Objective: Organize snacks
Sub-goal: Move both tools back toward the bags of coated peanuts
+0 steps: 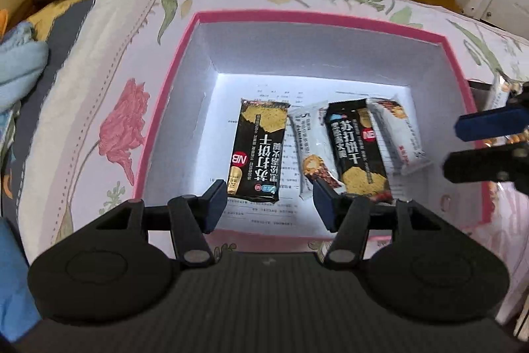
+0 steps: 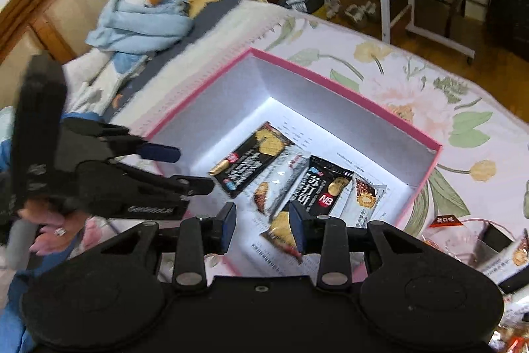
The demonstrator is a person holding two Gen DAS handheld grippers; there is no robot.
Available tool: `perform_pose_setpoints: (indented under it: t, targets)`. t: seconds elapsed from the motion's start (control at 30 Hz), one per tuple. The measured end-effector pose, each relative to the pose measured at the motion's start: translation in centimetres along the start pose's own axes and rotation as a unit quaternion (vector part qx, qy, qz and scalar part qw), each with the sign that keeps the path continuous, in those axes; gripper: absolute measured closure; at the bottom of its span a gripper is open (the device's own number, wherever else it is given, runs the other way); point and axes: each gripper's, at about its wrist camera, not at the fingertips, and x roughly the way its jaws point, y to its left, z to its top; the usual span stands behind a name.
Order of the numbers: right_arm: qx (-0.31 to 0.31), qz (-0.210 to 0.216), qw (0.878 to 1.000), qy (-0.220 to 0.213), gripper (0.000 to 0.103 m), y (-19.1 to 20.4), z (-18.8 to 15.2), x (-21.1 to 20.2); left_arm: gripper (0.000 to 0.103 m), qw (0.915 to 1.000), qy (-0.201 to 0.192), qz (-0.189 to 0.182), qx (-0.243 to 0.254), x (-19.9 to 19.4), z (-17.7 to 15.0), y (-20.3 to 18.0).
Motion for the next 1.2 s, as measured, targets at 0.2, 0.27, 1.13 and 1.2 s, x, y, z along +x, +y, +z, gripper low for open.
perform_pose_setpoints:
  t: [0.2,0.27,1.13,1.2]
  targets:
    - [-0.027,-0.011,0.999,-0.020,0.059,1.4,-2.5,-4.7,0.043,0.9993,-0.023,-0.002,0.031,-3.3,-0.7,-2.1]
    - [-0.051,-0.021,0.998,-0.027,0.052,1.8,-3.4,-6.1,0.040,0.9986,-0.028,-0.009,0.044,-4.5,-0.8,-3.0]
    - [-0.020,-0.112,0.991,-0.076,0.033,-8.9,-15.7,-9.6,0.039,0.9813,-0.033,-0.156,0.108,-3.7,0.4,-24.4]
    - [-0.010,-0.104,0.991,-0.078,0.033,-9.7,-16.2,-7.9,0.044,0.9825,-0.008,-0.154,0.105,-1.9,0.4,-25.4]
